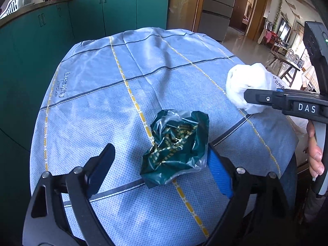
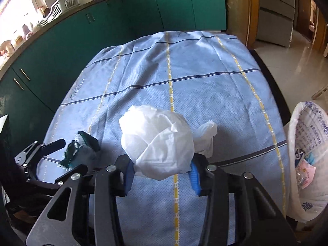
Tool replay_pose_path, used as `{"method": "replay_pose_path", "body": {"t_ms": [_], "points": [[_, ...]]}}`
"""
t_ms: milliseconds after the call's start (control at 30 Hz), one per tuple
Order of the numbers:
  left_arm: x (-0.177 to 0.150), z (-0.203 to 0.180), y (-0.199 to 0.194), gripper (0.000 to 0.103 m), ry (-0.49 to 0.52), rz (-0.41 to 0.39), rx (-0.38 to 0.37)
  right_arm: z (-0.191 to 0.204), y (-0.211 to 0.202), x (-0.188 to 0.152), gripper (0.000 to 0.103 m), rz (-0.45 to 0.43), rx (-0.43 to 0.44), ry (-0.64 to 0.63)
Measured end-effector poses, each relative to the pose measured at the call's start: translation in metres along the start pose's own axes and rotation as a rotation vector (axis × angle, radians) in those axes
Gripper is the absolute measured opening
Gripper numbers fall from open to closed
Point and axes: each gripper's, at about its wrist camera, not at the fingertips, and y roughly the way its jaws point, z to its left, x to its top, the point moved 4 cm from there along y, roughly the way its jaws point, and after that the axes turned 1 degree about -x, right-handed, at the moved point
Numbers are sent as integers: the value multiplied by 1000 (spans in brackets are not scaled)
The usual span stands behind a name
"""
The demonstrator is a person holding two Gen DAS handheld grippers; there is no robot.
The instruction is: Collect trash
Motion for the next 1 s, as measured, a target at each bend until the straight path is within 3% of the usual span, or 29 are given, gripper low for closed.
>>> {"method": "replay_pose_path", "body": {"t_ms": [100, 300, 467, 667, 1000], "points": [[-1, 0, 1, 88, -1, 4, 3, -3, 1, -1, 46, 0, -51, -11], [-5, 1, 0, 89, -11, 3, 9, -17, 5, -1, 56, 2, -35, 65], [-3, 7, -9, 89, -26, -39, 20, -33, -3, 0, 61, -17, -152, 107], [-3, 12, -13, 90, -65, -51, 8, -53, -17, -4, 67, -49, -172, 184], [5, -5, -4, 93, -6, -40, 37, -34, -4, -1, 84, -71, -232, 40]]}}
